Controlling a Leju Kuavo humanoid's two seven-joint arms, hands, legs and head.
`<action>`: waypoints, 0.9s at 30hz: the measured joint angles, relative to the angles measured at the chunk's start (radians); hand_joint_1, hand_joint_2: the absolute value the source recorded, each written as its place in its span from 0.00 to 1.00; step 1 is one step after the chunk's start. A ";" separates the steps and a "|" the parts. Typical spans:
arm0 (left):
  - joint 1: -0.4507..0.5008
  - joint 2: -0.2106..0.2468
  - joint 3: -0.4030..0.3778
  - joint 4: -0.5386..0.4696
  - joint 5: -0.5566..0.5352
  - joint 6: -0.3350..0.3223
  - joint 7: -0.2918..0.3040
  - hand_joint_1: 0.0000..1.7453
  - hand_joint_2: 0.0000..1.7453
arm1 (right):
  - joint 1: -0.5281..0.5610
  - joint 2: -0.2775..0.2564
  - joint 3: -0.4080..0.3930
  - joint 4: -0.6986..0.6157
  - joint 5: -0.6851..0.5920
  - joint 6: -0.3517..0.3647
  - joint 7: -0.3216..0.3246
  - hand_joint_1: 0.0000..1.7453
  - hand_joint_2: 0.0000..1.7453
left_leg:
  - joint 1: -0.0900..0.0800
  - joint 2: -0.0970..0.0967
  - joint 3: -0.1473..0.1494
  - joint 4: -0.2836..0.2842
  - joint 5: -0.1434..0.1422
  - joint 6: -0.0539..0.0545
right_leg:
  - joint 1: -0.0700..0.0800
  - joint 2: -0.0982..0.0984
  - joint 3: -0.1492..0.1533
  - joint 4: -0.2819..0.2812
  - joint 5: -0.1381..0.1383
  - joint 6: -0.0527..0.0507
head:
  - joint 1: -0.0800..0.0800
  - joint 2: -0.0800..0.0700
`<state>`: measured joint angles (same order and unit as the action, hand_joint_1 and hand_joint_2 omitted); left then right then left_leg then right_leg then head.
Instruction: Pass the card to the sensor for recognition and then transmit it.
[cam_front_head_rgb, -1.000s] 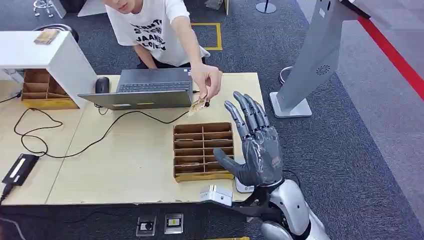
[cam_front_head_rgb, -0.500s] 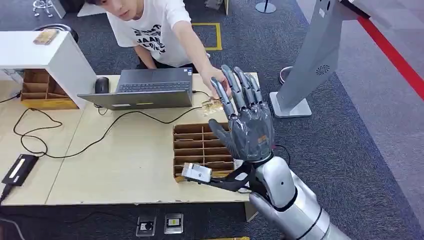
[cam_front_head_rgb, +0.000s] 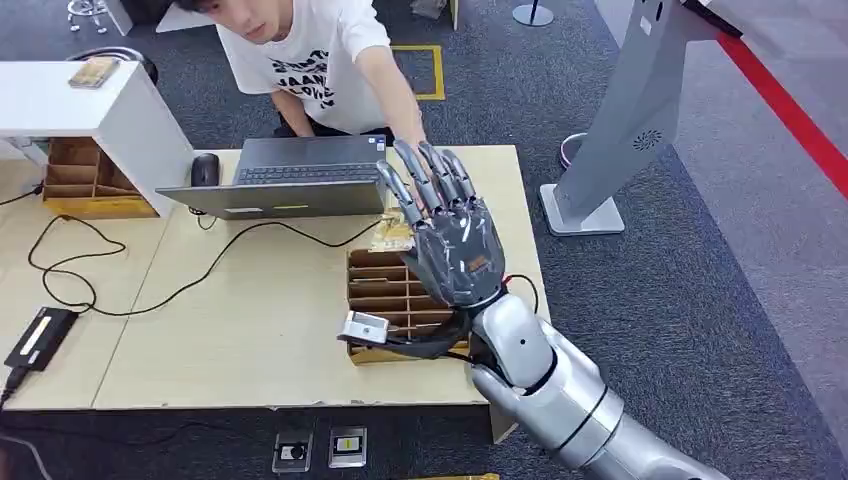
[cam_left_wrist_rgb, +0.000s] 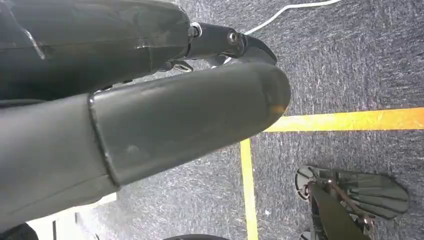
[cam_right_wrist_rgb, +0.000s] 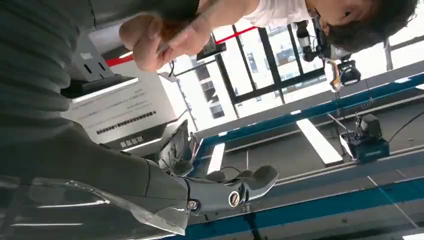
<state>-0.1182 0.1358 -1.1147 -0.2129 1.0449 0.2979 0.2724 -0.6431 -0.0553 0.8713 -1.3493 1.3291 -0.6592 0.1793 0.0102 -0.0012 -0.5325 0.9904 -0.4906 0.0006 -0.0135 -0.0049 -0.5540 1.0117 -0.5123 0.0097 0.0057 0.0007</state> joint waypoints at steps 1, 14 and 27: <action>0.000 0.000 0.000 0.000 0.000 0.000 0.000 0.00 0.00 | -0.005 0.003 0.003 0.009 -0.003 -0.002 0.000 0.96 1.00 | 0.000 0.000 0.000 0.000 0.000 0.000 | 0.000 0.000 0.000 0.000 0.000 0.000 | 0.000 0.000; 0.000 0.000 -0.010 0.000 0.007 0.002 -0.002 0.00 0.00 | -0.019 0.024 0.032 0.070 -0.024 -0.014 0.001 1.00 1.00 | 0.000 0.000 0.000 0.000 0.000 0.000 | 0.000 0.000 0.000 0.000 0.000 0.000 | 0.000 0.000; 0.000 0.001 -0.011 0.002 0.013 0.003 -0.003 0.00 0.00 | -0.021 0.024 0.048 0.079 -0.056 -0.002 0.007 1.00 1.00 | 0.000 0.000 0.000 0.000 0.000 0.000 | 0.000 0.000 0.000 0.000 0.000 0.000 | 0.000 0.000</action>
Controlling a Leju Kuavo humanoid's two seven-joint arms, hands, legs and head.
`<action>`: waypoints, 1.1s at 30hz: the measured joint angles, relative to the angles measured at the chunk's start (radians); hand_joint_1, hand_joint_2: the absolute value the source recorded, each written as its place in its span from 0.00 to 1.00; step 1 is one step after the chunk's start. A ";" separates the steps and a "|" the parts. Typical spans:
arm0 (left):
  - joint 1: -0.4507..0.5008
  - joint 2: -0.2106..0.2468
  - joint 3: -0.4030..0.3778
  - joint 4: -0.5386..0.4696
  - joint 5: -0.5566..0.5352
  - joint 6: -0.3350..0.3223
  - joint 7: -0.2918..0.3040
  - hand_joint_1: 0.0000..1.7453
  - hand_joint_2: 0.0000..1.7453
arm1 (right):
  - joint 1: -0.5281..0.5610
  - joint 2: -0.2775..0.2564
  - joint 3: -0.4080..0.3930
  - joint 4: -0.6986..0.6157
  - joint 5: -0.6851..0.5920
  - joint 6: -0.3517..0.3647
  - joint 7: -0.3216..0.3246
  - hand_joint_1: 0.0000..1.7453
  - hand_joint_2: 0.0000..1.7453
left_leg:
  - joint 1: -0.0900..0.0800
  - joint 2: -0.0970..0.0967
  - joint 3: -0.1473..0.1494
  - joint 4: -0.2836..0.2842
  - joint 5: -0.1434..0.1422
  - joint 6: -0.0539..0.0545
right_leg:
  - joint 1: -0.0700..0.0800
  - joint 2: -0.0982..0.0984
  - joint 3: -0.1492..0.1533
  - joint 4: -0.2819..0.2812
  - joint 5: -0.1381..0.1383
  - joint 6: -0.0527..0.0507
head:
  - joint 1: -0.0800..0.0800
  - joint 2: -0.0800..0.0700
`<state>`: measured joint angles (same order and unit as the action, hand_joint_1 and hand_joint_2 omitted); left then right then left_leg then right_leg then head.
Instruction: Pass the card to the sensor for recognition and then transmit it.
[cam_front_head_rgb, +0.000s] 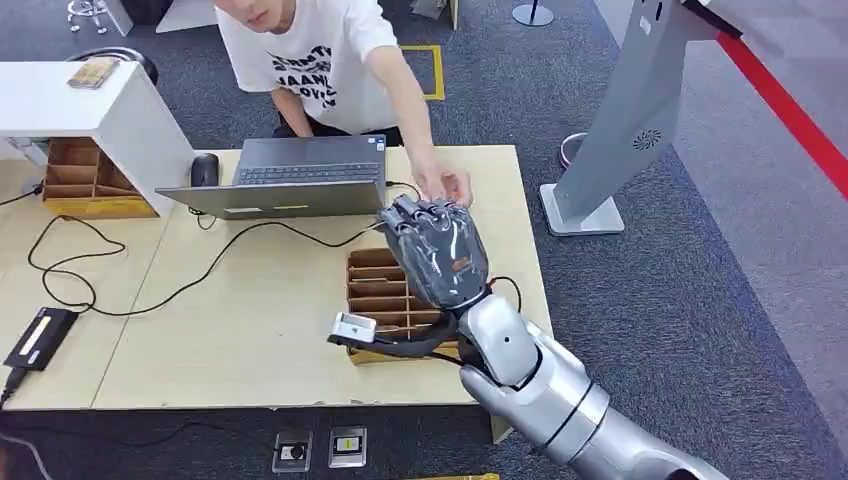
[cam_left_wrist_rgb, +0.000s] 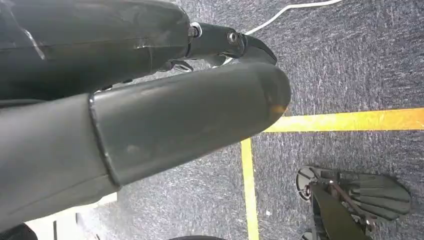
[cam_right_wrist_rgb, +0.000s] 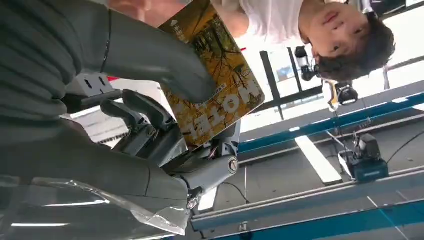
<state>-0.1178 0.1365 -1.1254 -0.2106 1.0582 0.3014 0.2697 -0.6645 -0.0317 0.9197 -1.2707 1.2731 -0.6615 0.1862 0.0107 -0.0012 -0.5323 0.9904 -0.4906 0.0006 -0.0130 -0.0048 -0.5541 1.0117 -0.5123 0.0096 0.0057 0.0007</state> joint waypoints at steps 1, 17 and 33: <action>0.000 0.000 0.000 0.000 0.001 0.000 0.000 0.00 0.00 | 0.000 0.000 0.000 0.000 -0.013 -0.001 -0.003 1.00 1.00 | 0.000 0.000 0.000 0.000 0.000 0.000 | 0.000 0.000 0.000 0.000 0.000 0.000 | 0.000 0.000; 0.004 -0.001 0.000 0.000 0.049 0.029 0.013 0.00 0.00 | 0.120 0.005 -0.148 -0.124 -0.405 -0.036 -0.144 1.00 1.00 | 0.000 0.000 0.001 0.000 0.000 0.000 | 0.000 0.000 0.000 0.000 0.000 0.000 | 0.000 0.000; 0.008 -0.007 0.001 0.000 0.070 0.029 0.011 0.00 0.00 | 0.260 -0.186 -0.240 -0.349 -0.382 0.143 0.069 1.00 1.00 | 0.000 0.002 0.001 0.000 -0.001 0.000 | 0.000 0.002 -0.001 0.000 0.000 0.000 | 0.000 0.000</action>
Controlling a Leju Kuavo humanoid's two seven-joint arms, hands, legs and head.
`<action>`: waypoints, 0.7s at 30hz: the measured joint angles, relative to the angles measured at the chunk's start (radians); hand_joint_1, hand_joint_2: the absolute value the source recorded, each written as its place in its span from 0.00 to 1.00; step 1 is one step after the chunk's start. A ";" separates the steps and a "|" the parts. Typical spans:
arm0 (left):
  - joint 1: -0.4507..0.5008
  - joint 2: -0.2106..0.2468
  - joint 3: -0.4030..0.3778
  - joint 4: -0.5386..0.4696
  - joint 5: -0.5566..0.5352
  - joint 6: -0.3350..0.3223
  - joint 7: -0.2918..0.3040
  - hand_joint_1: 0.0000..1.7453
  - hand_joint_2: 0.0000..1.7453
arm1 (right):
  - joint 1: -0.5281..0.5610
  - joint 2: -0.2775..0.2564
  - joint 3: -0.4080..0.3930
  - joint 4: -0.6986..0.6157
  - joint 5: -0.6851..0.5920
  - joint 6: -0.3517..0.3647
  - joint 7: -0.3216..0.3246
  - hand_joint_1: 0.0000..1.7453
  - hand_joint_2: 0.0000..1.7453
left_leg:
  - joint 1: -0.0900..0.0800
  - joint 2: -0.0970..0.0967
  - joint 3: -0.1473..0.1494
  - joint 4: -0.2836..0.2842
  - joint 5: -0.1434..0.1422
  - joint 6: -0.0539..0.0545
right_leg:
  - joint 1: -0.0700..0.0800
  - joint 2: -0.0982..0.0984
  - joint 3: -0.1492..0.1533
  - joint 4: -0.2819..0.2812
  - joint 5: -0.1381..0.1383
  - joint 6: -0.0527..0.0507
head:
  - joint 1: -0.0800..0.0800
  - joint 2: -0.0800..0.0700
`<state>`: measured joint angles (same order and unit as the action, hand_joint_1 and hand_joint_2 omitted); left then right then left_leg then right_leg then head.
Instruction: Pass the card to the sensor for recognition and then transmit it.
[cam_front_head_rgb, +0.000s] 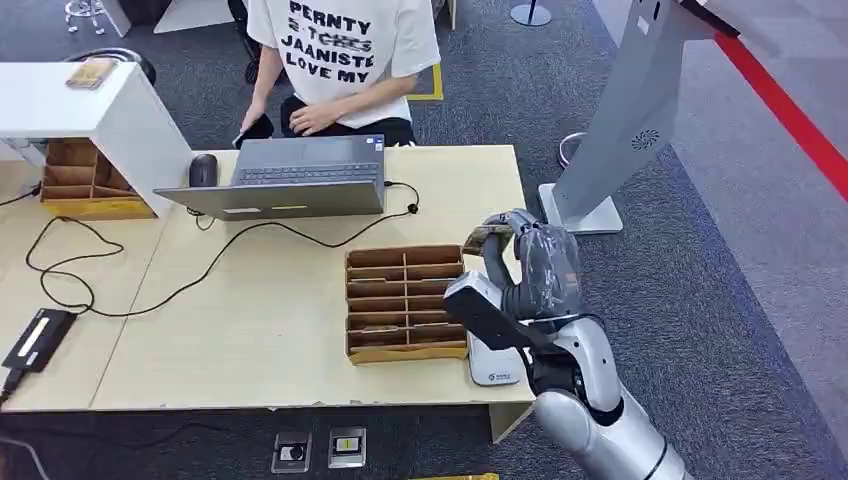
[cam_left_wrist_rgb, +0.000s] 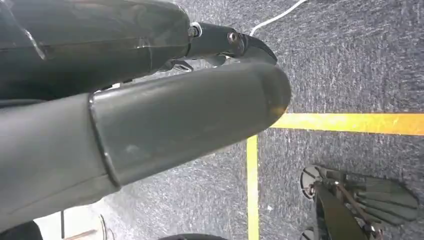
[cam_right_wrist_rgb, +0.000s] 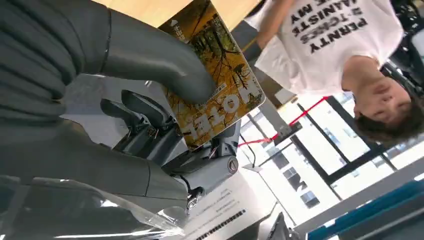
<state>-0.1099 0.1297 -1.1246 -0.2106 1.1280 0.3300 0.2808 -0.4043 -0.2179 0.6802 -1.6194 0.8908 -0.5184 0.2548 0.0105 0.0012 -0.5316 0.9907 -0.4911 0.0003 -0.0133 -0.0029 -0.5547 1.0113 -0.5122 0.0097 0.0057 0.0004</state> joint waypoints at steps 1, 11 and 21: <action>0.000 -0.002 0.000 0.000 0.000 0.000 -0.001 0.00 0.00 | 0.007 -0.011 -0.001 -0.006 0.001 0.005 0.005 1.00 1.00 | 0.000 0.000 0.000 0.000 0.000 0.000 | 0.000 0.000 0.000 0.000 0.000 0.000 | 0.000 0.000; -0.001 -0.026 0.000 -0.004 -0.032 0.031 -0.010 0.00 0.00 | 0.132 -0.104 -0.021 -0.099 0.028 0.098 0.152 1.00 1.00 | 0.000 0.000 0.000 0.000 0.000 0.001 | 0.000 0.000 0.000 0.000 0.000 0.000 | 0.000 0.000; -0.002 -0.035 -0.001 -0.011 -0.032 0.030 -0.012 0.00 0.00 | 0.183 -0.175 -0.029 -0.151 -0.013 0.229 0.207 1.00 1.00 | 0.000 0.001 0.000 0.000 -0.001 0.000 | 0.000 0.000 0.000 0.000 0.000 0.000 | 0.000 0.000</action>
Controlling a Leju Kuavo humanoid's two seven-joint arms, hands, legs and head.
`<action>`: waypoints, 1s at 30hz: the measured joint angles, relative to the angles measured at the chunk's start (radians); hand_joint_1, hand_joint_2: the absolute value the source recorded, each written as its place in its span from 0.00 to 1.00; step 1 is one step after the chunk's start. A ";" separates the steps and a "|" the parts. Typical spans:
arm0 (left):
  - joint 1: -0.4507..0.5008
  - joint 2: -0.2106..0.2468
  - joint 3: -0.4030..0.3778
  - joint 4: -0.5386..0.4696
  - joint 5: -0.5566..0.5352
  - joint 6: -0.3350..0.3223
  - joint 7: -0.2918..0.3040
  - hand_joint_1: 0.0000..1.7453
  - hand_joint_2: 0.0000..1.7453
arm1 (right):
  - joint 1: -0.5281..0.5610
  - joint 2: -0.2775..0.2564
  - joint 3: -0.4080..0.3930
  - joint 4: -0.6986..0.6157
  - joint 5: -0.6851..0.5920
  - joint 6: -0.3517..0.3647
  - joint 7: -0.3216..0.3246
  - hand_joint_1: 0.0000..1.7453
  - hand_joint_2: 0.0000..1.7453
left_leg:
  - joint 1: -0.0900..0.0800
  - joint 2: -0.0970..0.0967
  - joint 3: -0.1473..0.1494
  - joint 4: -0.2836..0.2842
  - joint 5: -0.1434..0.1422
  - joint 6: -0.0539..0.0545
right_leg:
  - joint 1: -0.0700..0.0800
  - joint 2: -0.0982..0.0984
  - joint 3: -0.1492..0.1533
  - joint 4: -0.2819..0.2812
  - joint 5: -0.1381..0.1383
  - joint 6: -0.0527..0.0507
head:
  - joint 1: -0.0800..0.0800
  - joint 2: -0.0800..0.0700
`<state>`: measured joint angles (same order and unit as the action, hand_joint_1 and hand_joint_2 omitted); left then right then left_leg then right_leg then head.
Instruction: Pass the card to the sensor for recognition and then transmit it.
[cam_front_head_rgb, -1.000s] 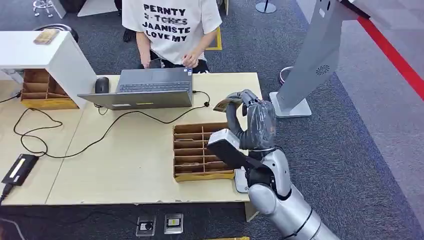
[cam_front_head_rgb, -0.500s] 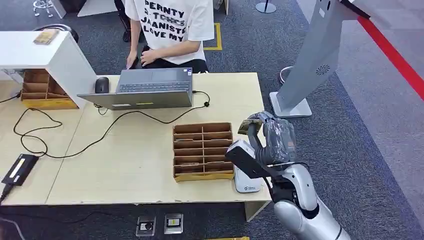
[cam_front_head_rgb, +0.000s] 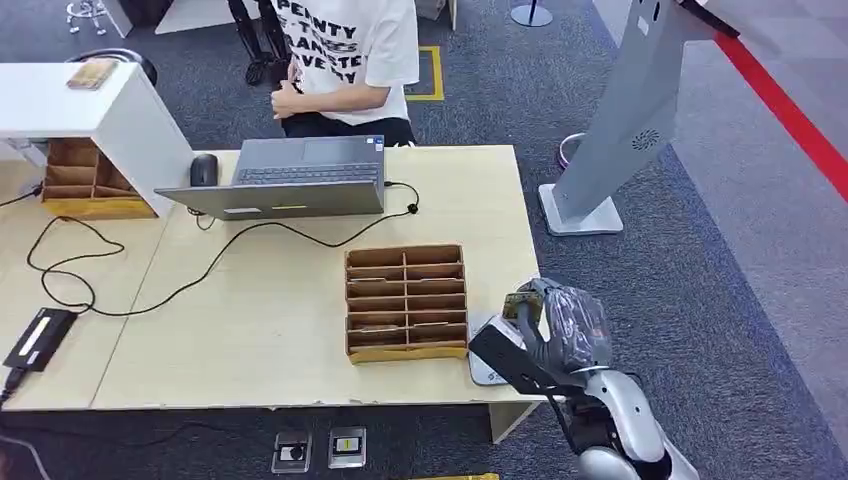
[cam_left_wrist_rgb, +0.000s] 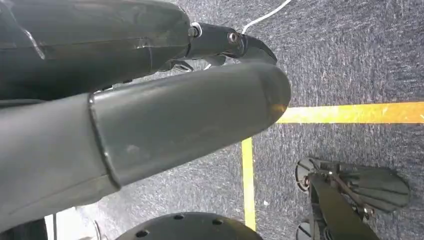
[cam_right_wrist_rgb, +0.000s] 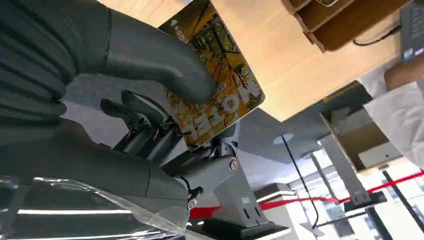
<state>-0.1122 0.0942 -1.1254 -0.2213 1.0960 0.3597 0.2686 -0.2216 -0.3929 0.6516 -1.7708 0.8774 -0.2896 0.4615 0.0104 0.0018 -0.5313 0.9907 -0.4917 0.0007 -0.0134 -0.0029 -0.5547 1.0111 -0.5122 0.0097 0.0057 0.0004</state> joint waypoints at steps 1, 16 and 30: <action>0.000 0.000 0.000 0.000 0.000 0.000 0.000 0.00 0.00 | 0.000 -0.005 0.000 -0.001 -0.001 0.005 0.002 1.00 1.00 | 0.000 0.000 0.000 0.000 0.000 0.000 | 0.000 0.000 0.000 0.000 0.000 0.000 | 0.000 0.000; 0.000 -0.001 0.000 0.000 0.001 -0.008 0.000 0.00 0.00 | 0.010 -0.025 -0.005 -0.002 -0.025 0.058 -0.009 1.00 1.00 | 0.000 0.000 0.000 0.000 0.000 0.000 | 0.000 0.000 0.000 0.000 0.000 0.000 | 0.000 0.000; -0.002 -0.001 0.000 0.000 0.012 -0.003 0.002 0.00 0.00 | -0.047 0.000 0.009 0.113 -0.116 0.034 -0.099 1.00 1.00 | 0.000 -0.001 -0.001 0.000 0.000 0.000 | 0.000 -0.001 0.000 0.000 0.000 0.000 | 0.000 0.000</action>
<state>-0.1145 0.0931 -1.1254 -0.2213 1.1078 0.3571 0.2708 -0.2688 -0.3925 0.6607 -1.6578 0.7618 -0.2556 0.3628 0.0104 0.0004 -0.5324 0.9906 -0.4917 0.0008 -0.0134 -0.0041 -0.5544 1.0113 -0.5123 0.0097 0.0057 0.0004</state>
